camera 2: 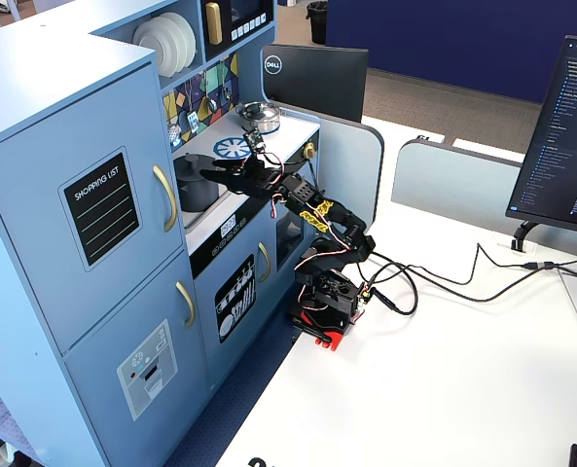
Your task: Take off the lid from the gray recipient and place it on the counter
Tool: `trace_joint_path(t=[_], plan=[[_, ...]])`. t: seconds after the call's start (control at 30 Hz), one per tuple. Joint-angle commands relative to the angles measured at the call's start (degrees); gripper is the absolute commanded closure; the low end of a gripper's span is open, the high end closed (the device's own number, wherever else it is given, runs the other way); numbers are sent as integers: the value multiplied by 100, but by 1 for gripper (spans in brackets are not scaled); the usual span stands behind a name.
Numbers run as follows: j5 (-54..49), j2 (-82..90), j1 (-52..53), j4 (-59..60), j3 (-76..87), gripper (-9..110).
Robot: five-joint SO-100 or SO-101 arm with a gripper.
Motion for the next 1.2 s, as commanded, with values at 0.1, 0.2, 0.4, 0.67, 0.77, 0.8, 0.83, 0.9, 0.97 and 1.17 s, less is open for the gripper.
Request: trace_joint_path(t=[0.1,0.2,0.4,0.67,0.77,0.8,0.83,0.9,0.97,1.17], plan=[[-70,-606,149,-492,-677,87],[-18,-853,211,-580,-817,86],[-53,-1151,272,-642,-888,85],[-70,-1626,272,-958,-1037,85],[-79,-1846,255,-1011,-1187,86],[-79,-1934,255,-1028,-1248,86],[-79,-2013,255,-1063,-1301,86],[-79,-2180,264,-1090,-1415,86],[-35,-2303,264,-1169,-1468,86],[-44,-2540,255,-1389,-1512,92]])
